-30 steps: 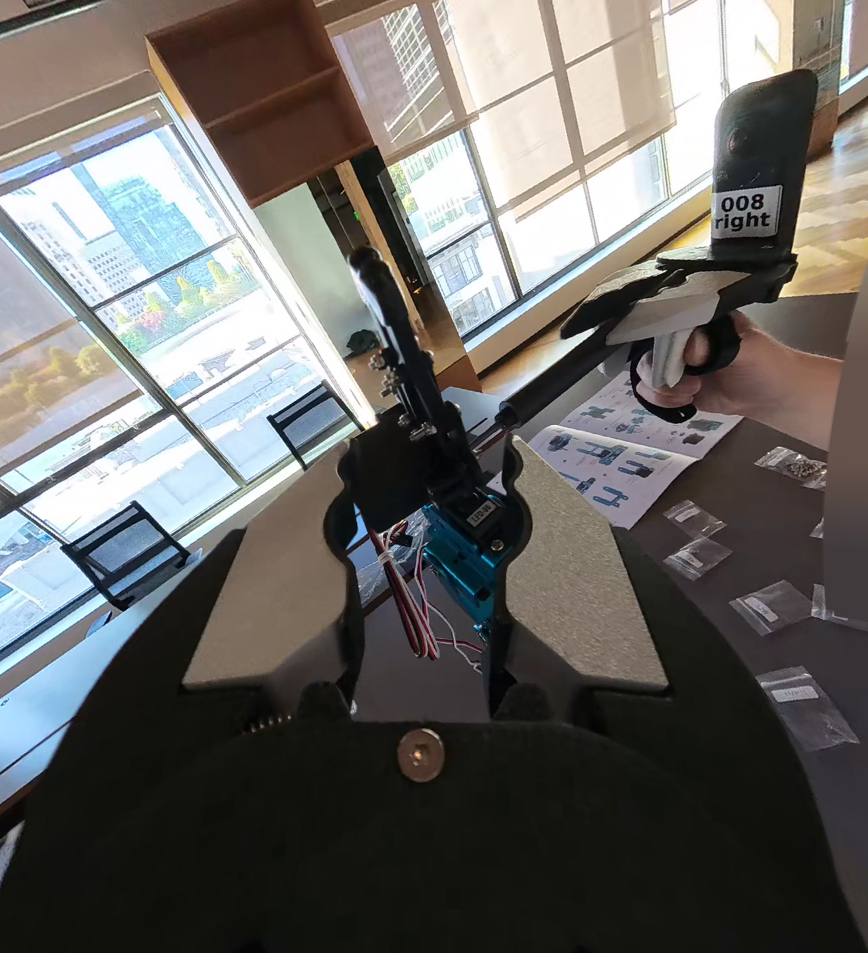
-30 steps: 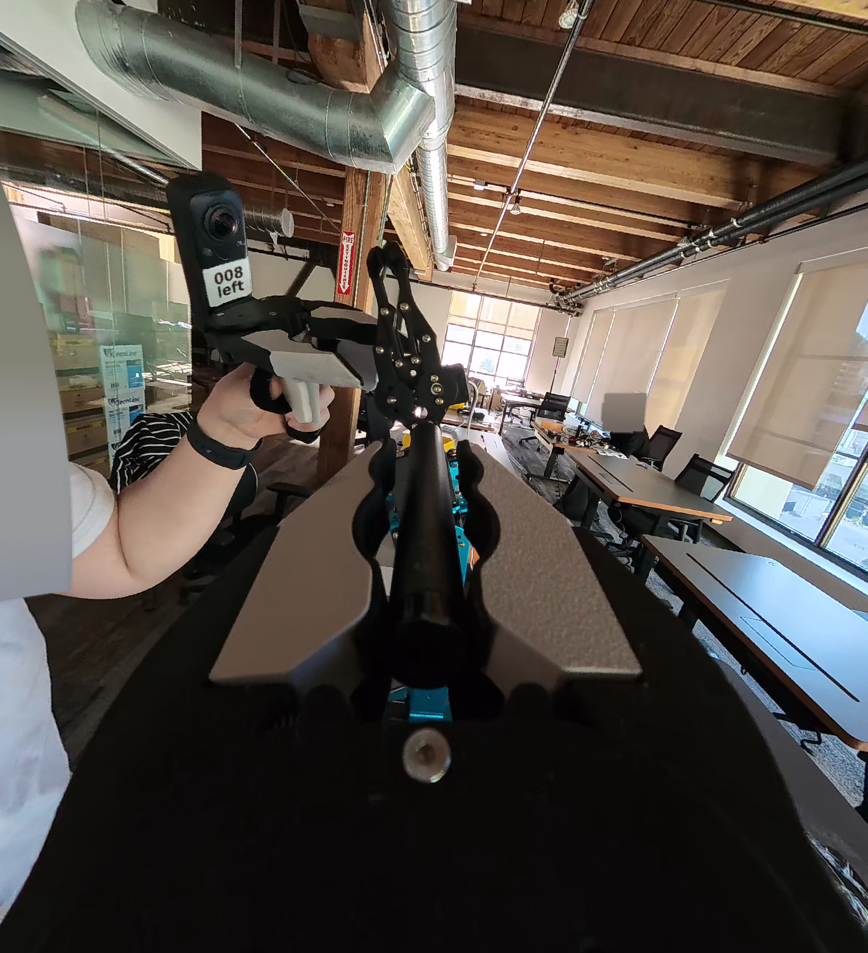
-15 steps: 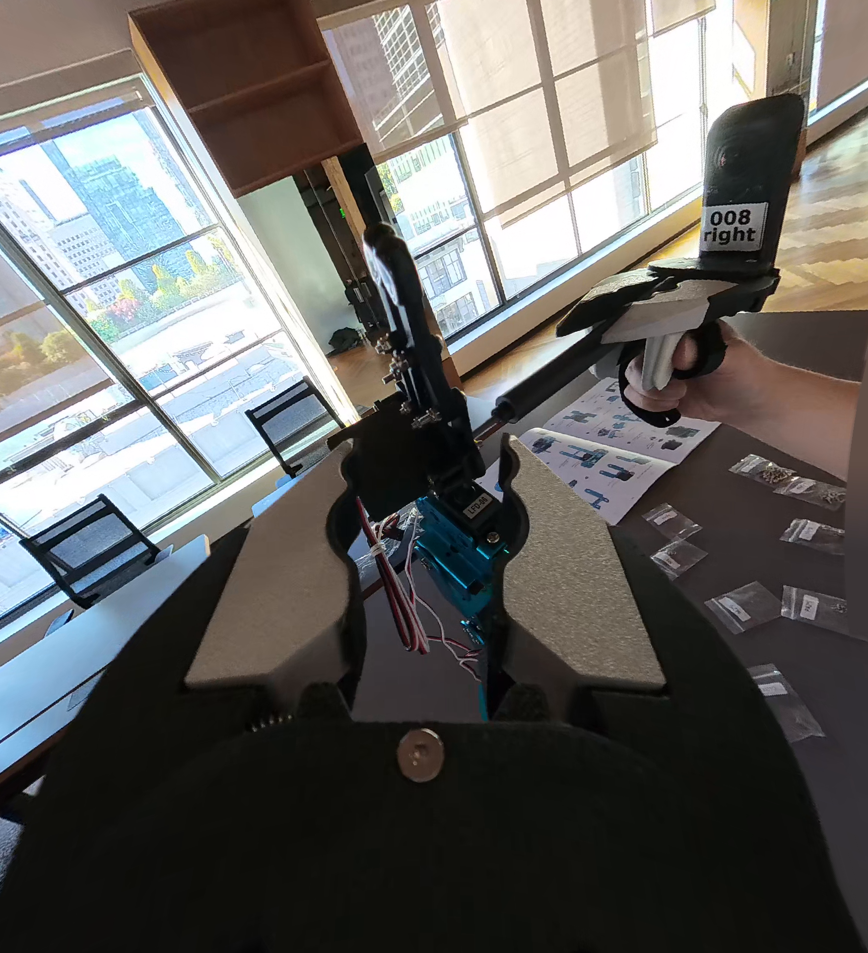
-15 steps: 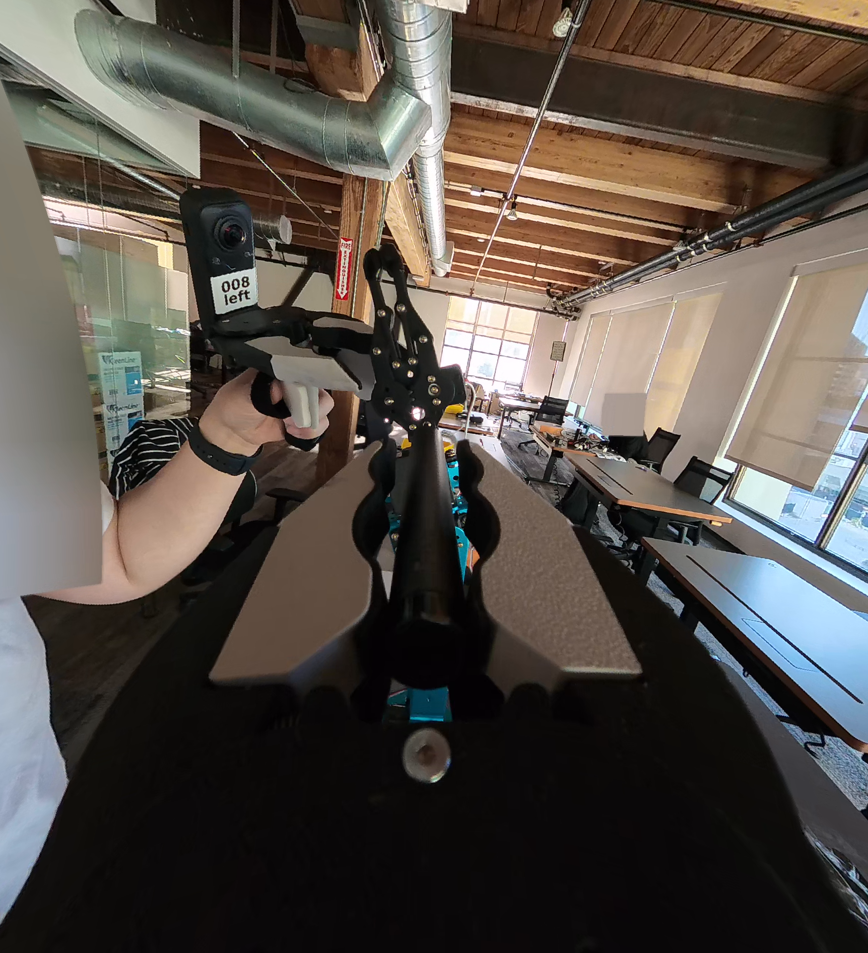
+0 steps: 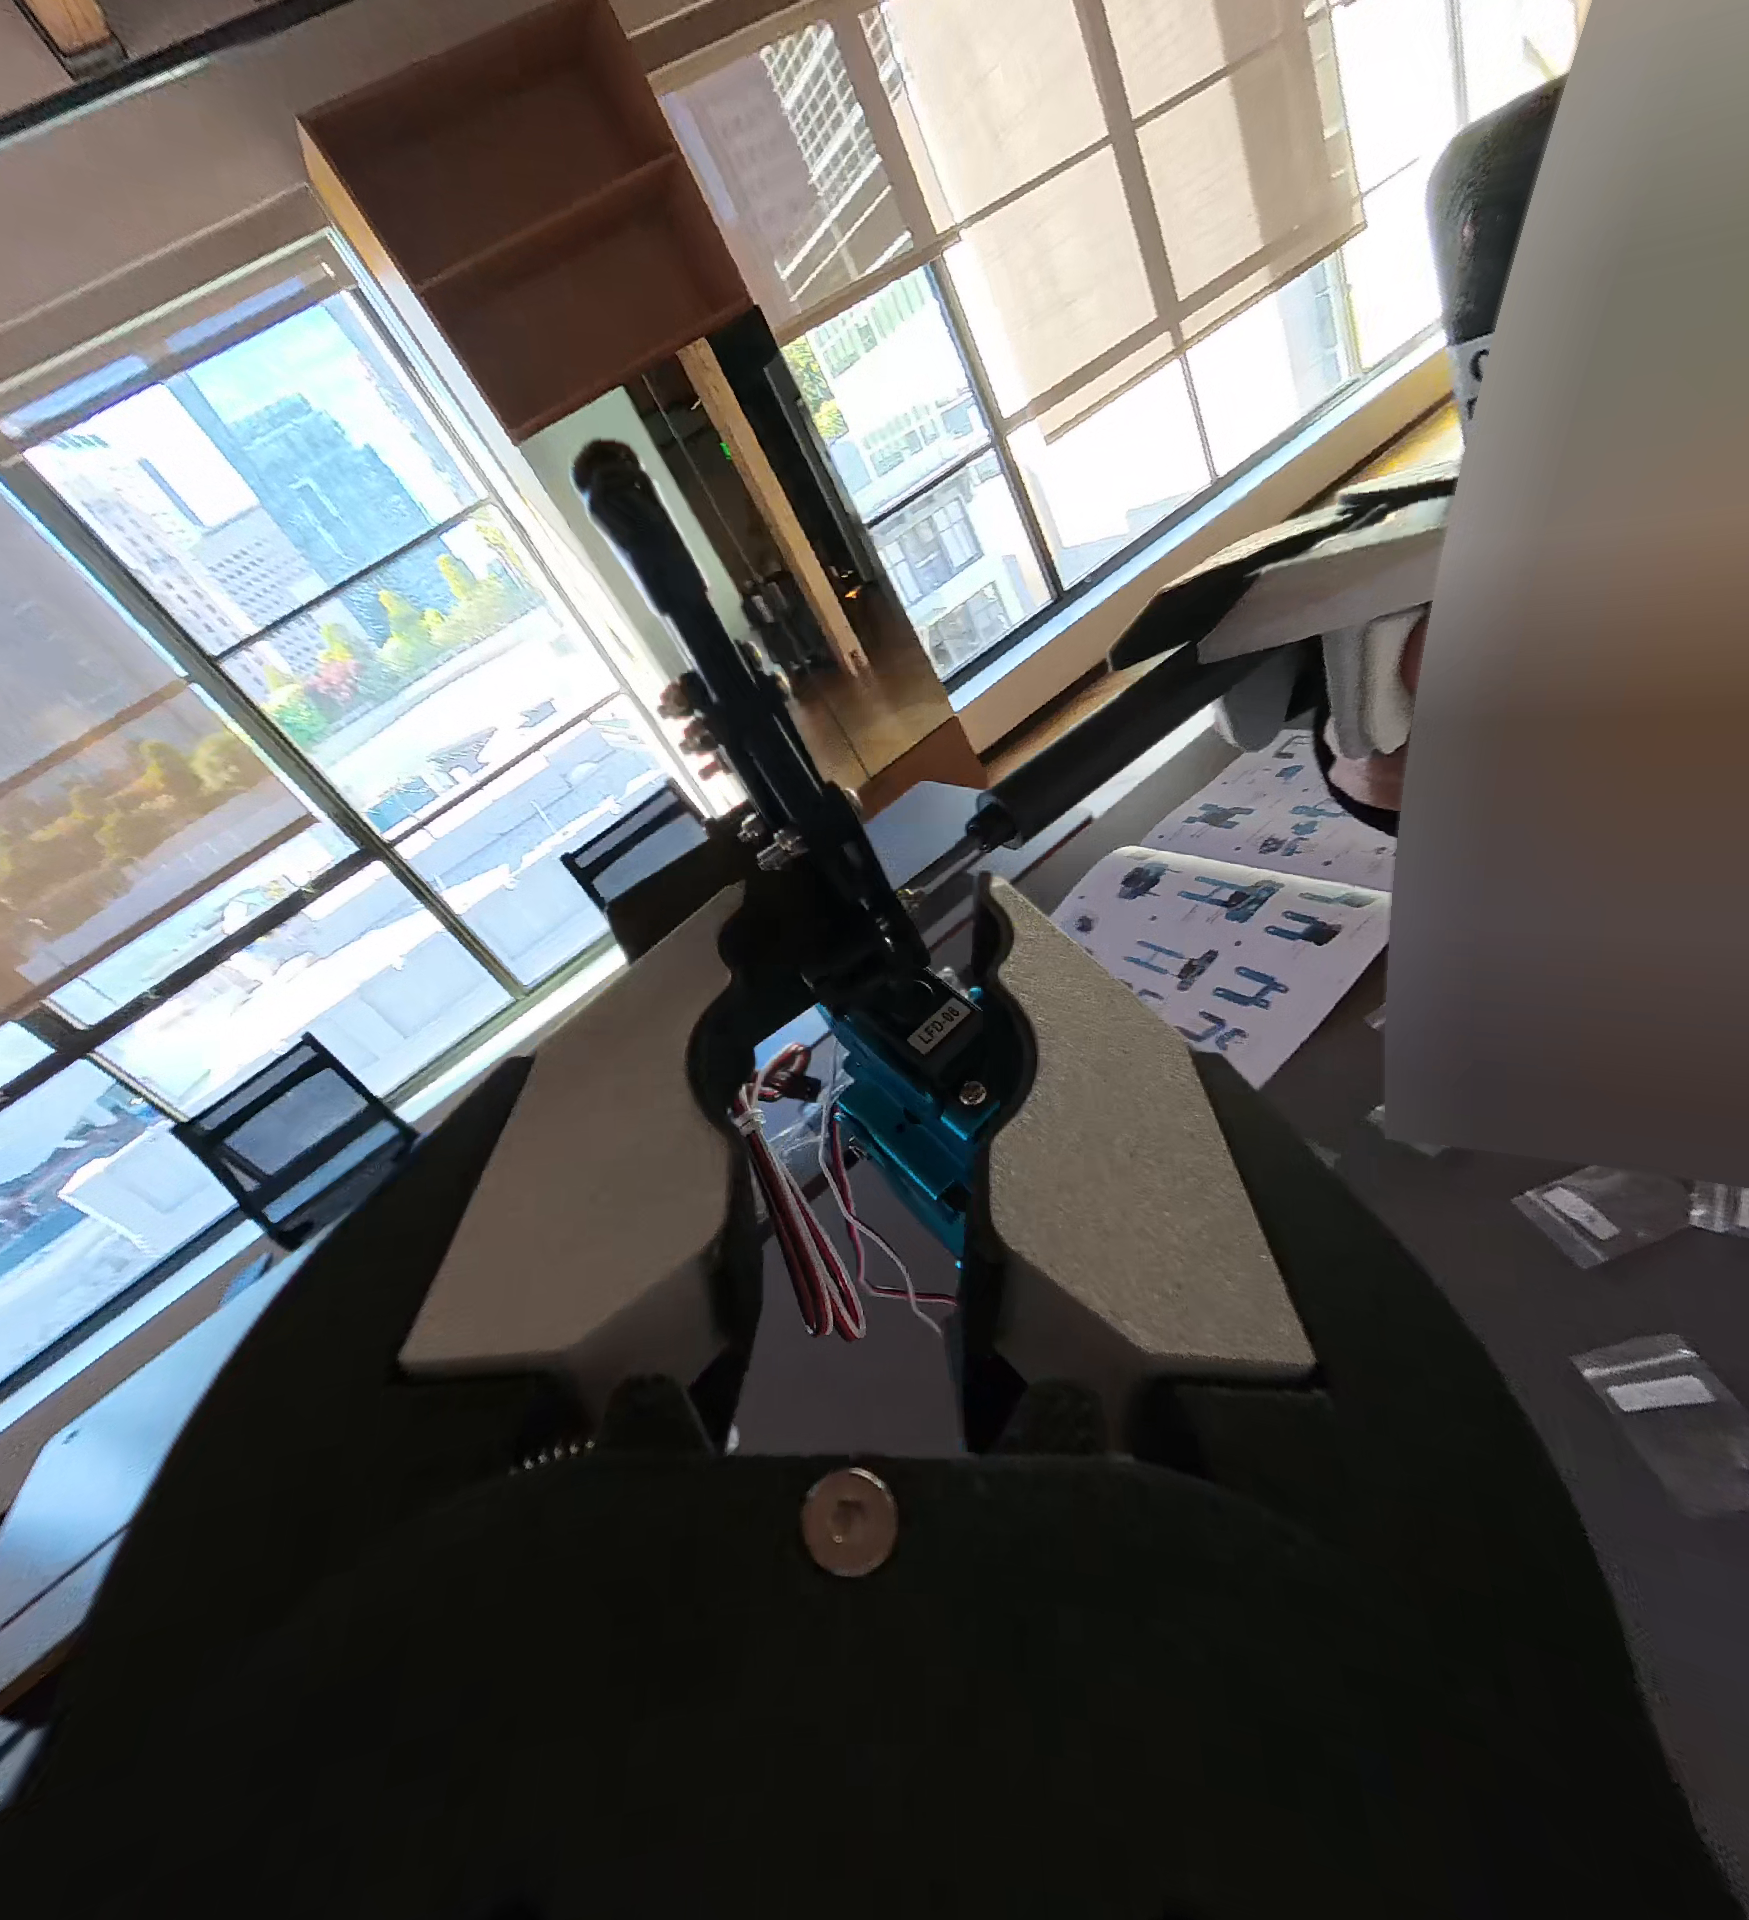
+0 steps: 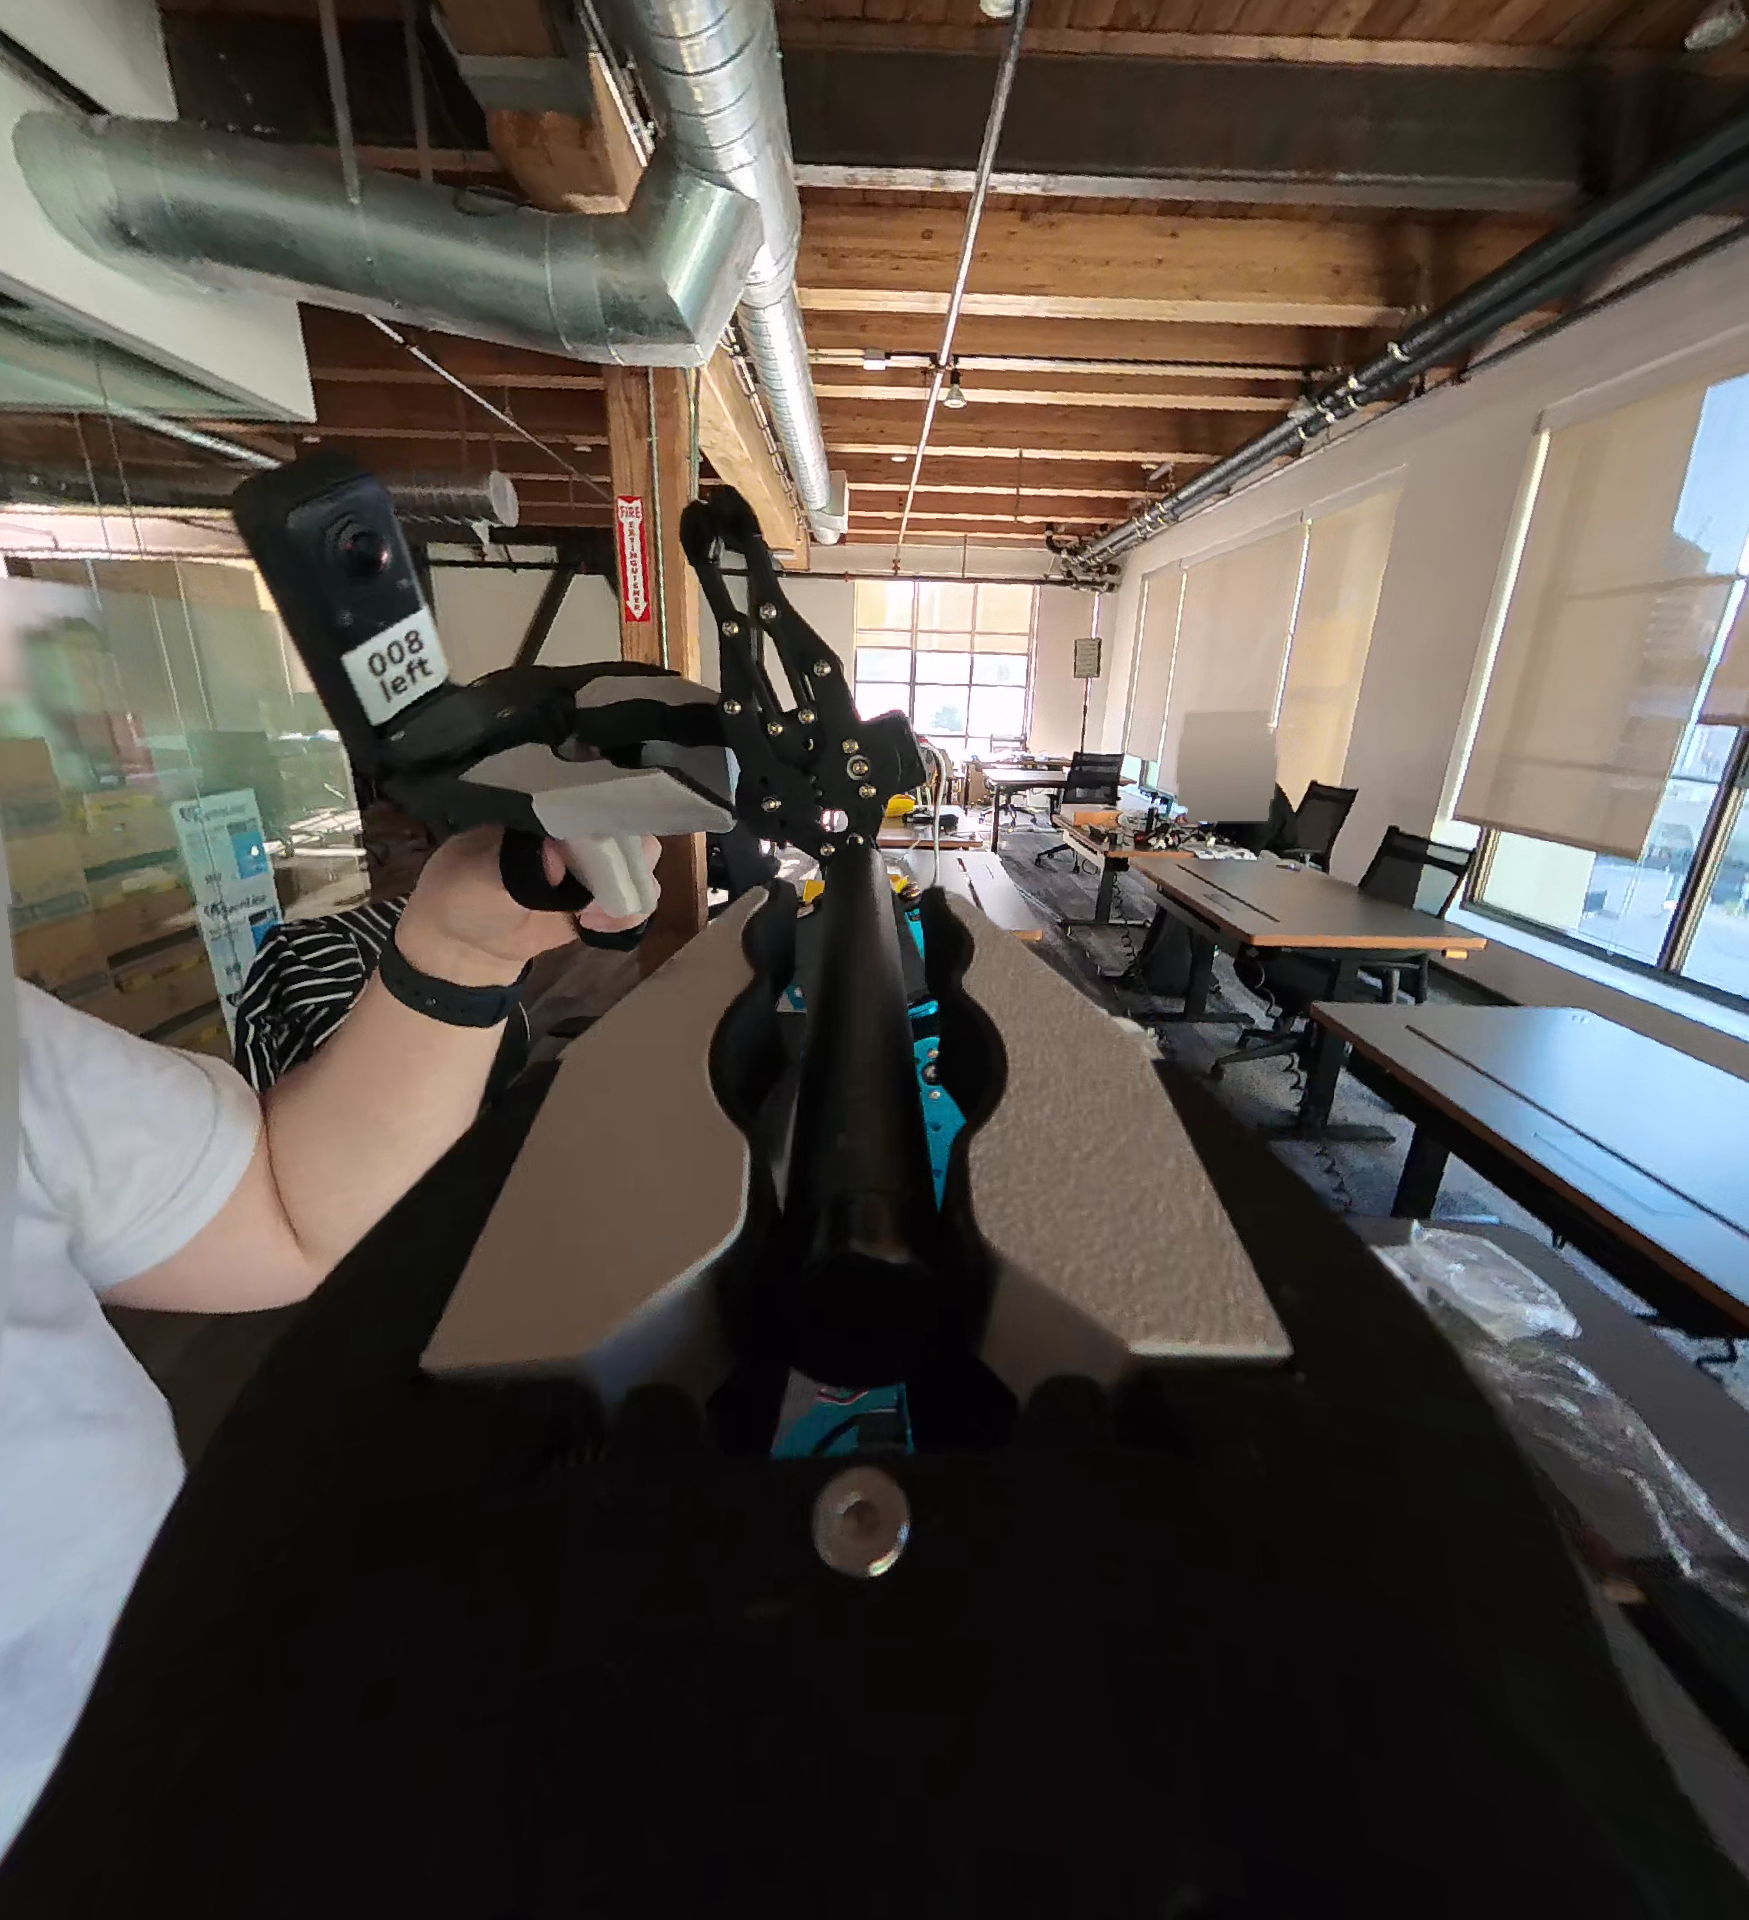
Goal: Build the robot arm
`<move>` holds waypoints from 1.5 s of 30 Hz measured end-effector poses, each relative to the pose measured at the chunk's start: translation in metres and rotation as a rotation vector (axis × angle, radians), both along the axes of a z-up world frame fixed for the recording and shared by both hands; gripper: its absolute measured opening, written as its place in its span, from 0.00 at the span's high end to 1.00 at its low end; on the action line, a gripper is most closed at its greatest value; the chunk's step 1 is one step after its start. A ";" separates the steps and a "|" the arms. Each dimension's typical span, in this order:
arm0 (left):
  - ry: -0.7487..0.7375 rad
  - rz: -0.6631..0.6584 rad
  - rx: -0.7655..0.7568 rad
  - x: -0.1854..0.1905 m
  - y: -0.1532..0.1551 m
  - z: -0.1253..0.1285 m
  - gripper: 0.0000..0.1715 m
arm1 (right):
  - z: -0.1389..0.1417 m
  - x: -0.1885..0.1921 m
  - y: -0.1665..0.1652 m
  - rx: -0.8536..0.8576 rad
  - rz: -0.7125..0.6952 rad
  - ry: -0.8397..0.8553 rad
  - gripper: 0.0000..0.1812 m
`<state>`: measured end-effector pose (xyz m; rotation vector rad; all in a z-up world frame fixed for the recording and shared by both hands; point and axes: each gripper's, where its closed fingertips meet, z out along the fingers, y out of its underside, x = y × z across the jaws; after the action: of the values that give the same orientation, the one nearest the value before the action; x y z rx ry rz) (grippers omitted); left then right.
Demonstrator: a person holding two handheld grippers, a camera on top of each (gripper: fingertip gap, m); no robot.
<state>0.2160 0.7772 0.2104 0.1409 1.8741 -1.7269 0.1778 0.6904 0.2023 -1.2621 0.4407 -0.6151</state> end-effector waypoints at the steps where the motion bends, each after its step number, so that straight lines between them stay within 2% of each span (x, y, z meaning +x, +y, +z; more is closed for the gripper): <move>1: -0.014 0.013 -0.004 0.000 -0.001 0.000 0.78 | 0.000 0.000 0.000 0.012 -0.009 0.021 0.87; 8: -0.168 0.103 0.002 -0.002 -0.007 -0.004 0.78 | -0.010 0.006 -0.001 0.200 0.002 0.257 0.87; 14: -0.155 0.040 -0.028 -0.010 -0.010 -0.005 0.79 | -0.015 0.009 -0.009 0.450 0.068 0.516 0.87; 24: -0.225 0.046 -0.015 -0.011 -0.012 -0.009 0.78 | -0.023 0.013 -0.012 0.688 0.183 0.922 0.87; 33: -0.304 0.106 0.006 -0.016 -0.009 -0.015 0.79 | -0.020 0.011 -0.013 0.746 0.181 0.887 0.87; 36: -0.317 0.130 0.003 -0.018 -0.007 -0.016 0.76 | -0.019 0.009 -0.015 0.746 0.179 0.883 0.87; 42: -0.346 0.206 -0.058 -0.015 0.004 -0.003 0.77 | -0.012 0.004 -0.015 0.744 0.189 0.868 0.87; 45: -0.376 0.198 -0.113 -0.034 0.015 0.002 0.80 | -0.019 0.000 -0.015 0.760 0.195 0.889 0.87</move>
<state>0.1820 0.7919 0.2121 0.2126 1.4646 -1.5431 0.1774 0.6751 0.1828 -0.7570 1.1419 0.3231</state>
